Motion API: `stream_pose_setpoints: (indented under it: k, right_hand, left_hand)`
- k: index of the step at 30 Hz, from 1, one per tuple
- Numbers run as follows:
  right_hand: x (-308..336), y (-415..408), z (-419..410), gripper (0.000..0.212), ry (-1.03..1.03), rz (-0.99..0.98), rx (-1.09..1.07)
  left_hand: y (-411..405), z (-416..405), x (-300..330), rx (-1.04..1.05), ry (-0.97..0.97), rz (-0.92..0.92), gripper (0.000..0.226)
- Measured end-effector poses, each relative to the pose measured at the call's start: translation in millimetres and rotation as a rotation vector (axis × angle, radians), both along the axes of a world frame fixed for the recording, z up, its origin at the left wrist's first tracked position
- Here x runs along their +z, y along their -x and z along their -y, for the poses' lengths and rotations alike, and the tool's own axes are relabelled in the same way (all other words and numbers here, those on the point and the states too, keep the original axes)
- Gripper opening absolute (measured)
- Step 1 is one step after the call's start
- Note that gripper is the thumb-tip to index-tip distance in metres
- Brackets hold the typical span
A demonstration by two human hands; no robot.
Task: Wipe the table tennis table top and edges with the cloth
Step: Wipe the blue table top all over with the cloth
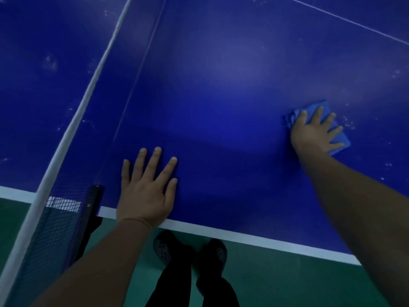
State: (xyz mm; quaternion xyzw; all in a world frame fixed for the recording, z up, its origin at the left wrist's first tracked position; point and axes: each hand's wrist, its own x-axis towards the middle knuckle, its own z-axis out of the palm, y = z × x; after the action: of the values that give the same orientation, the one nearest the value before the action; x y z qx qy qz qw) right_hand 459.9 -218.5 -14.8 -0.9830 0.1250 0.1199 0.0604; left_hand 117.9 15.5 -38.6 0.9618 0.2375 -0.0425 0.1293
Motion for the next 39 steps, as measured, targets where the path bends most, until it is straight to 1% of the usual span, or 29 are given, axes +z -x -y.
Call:
stream_pose_setpoints:
  k: [1, 2, 3, 5, 7, 8, 9, 10, 11, 13, 14, 15, 16, 17, 18, 20, 22, 23, 24, 25, 26, 27, 29, 31, 33, 34, 35, 37, 39]
  right_hand:
    - [-1.2, 4.4, -20.1, 0.068, -0.011, 0.01, 0.006]
    - [-3.8, 13.8, -43.1, 0.067, -0.001, 0.022, 0.079]
    - [-7.1, 28.0, -67.7, 0.066, 0.012, 0.036, 0.211]
    - [-14.3, 70.1, -112.3, 0.065, 0.026, 0.062, 0.579]
    - [-16.2, 108.5, -133.7, 0.067, 0.014, 0.057, 0.999]
    - [-15.5, 108.4, -134.6, 0.069, 0.019, 0.039, 1.169]
    - [-11.9, 93.5, -133.2, 0.071, 0.028, 0.021, 1.271]
    - [-10.5, 69.5, -130.0, 0.072, 0.041, 0.029, 1.279]
    - [-10.3, 40.9, -127.2, 0.07, 0.066, 0.05, 1.2]
    - [-6.9, -13.7, -124.7, 0.066, 0.085, 0.039, 0.858]
    - [-5.0, -32.0, -127.4, 0.065, 0.049, 0.02, 0.679]
    - [-3.8, -40.2, -134.8, 0.066, 0.004, 0.022, 0.556]
    - [-2.6, -39.0, -146.9, 0.066, -0.019, 0.037, 0.501]
    - [-5.1, -28.7, -161.2, 0.065, -0.018, 0.044, 0.52]
    - [-7.0, -12.2, -176.1, 0.064, 0.0, 0.055, 0.612]
    - [-12.8, 35.7, -195.9, 0.064, 0.0, 0.107, 0.949]
    - [-18.5, 70.8, -194.9, 0.066, -0.035, 0.097, 1.371]
    - [-20.8, 68.6, -189.8, 0.066, -0.036, 0.078, 1.52]
    - [-19.2, 50.0, -186.5, 0.066, -0.034, 0.066, 1.595]
    - [-17.7, 23.4, -184.1, 0.067, -0.027, 0.073, 1.584]
    - [-16.2, -8.3, -182.4, 0.067, -0.014, 0.094, 1.505]
    - [-15.5, -41.9, -180.3, 0.067, 0.012, 0.106, 1.375]
    - [-10.5, -100.8, -172.1, 0.063, 0.04, 0.071, 1.036]
    - [-8.3, -130.3, -169.1, 0.063, -0.019, 0.072, 0.741]
    - [-9.1, -125.3, -180.9, 0.062, -0.058, 0.07, 0.598]
    - [-9.9, -111.5, -188.9, 0.062, -0.035, 0.082, 0.619]
    - [-12.9, -92.4, -195.0, 0.062, -0.007, 0.106, 0.705]
    - [-21.0, -49.1, -197.7, 0.064, -0.025, 0.156, 1.02]
    - [-25.8, -40.6, -191.0, 0.065, -0.079, 0.155, 1.326]
  left_hand:
    - [0.1, -0.4, 0.0, -0.001, -0.001, 0.003, 0.056]
    - [0.6, -0.7, 0.3, -0.004, -0.001, 0.004, 0.056]
    - [0.7, -0.7, 0.8, -0.005, -0.002, 0.004, 0.056]
    - [0.7, -0.7, 1.6, -0.005, -0.004, 0.011, 0.056]
    - [0.6, -0.1, 2.1, -0.003, -0.007, 0.034, 0.056]
    - [0.6, -0.2, 2.0, -0.002, -0.007, 0.043, 0.055]
    - [0.7, -0.4, 1.4, -0.003, -0.004, 0.041, 0.055]
    - [0.9, -0.5, 0.9, -0.003, -0.001, 0.036, 0.054]
    - [1.0, -0.6, 0.7, 0.0, -0.003, 0.031, 0.054]
    - [0.8, -0.1, -0.1, 0.0, -0.014, 0.017, 0.054]
    - [0.4, 0.5, -0.5, -0.002, -0.019, 0.012, 0.054]
    - [0.2, 0.8, -0.5, 0.0, -0.02, 0.013, 0.054]
    - [0.0, 0.6, -0.2, 0.002, -0.015, 0.016, 0.054]
    - [-0.4, 1.1, 0.1, 0.006, -0.006, 0.021, 0.053]
    - [-1.7, 2.0, 1.5, 0.017, 0.004, 0.031, 0.053]
    - [-8.7, 6.8, 7.0, 0.076, 0.032, 0.054, 0.052]
    - [-26.4, 11.5, 12.8, 0.191, 0.061, 0.097, 0.05]
    - [-38.2, 11.9, 15.5, 0.257, 0.071, 0.127, 0.049]
    - [-54.9, 9.1, 18.3, 0.32, 0.081, 0.157, 0.049]
    - [-72.9, 3.9, 20.7, 0.37, 0.092, 0.185, 0.048]
    - [-91.7, -3.7, 22.4, 0.397, 0.101, 0.208, 0.046]
    - [-110.6, -13.0, 23.2, 0.403, 0.109, 0.224, 0.044]
    - [-146.6, -35.5, 24.0, 0.38, 0.117, 0.223, 0.046]
    - [-177.5, -56.5, 22.3, 0.332, 0.098, 0.176, 0.051]
    - [-199.3, -70.9, 17.1, 0.289, 0.065, 0.128, 0.055]
    - [-205.8, -75.4, 14.9, 0.283, 0.059, 0.113, 0.057]
    - [-209.7, -77.1, 12.9, 0.287, 0.054, 0.105, 0.059]
    - [-211.0, -76.7, 8.7, 0.294, 0.03, 0.102, 0.063]
    - [-210.4, -76.4, 5.4, 0.289, 0.018, 0.101, 0.068]
